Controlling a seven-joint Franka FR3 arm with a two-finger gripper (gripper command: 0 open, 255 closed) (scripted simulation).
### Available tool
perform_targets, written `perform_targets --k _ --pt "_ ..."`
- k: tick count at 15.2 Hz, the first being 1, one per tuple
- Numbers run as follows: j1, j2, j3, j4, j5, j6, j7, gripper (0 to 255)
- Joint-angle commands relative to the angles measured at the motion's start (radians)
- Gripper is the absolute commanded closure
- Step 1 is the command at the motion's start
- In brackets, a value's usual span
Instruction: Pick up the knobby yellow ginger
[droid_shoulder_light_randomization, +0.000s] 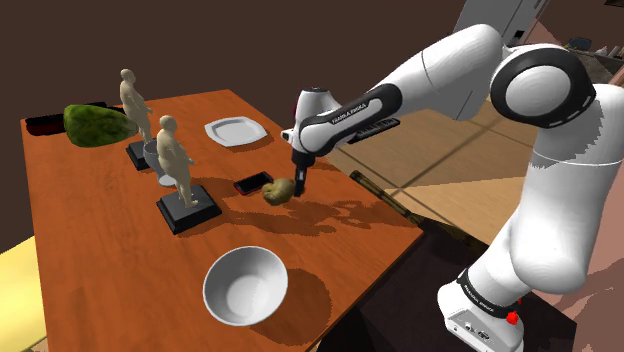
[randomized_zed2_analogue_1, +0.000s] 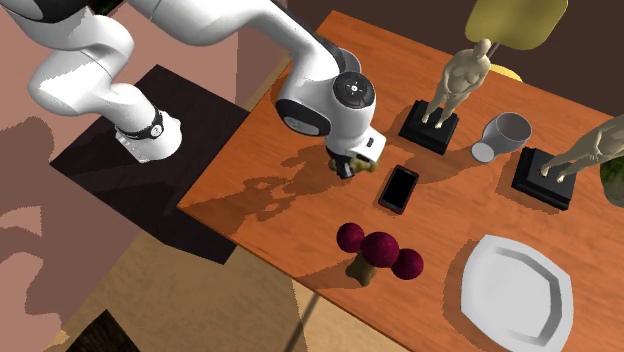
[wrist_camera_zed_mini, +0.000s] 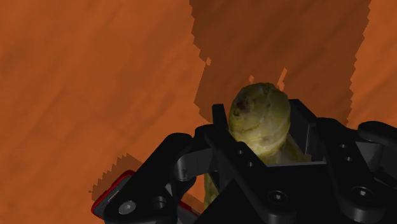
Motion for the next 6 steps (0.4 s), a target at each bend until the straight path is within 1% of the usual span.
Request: perform_targets --k 1,4,6 --pt "0.000 -0.019 0.000 0.003 0.000 -0.021 0.002 255" --pt "-0.001 -0.044 0.000 0.011 0.000 -0.055 0.004 255" --pt "-0.001 -0.046 0.000 0.011 0.000 -0.056 0.004 255"
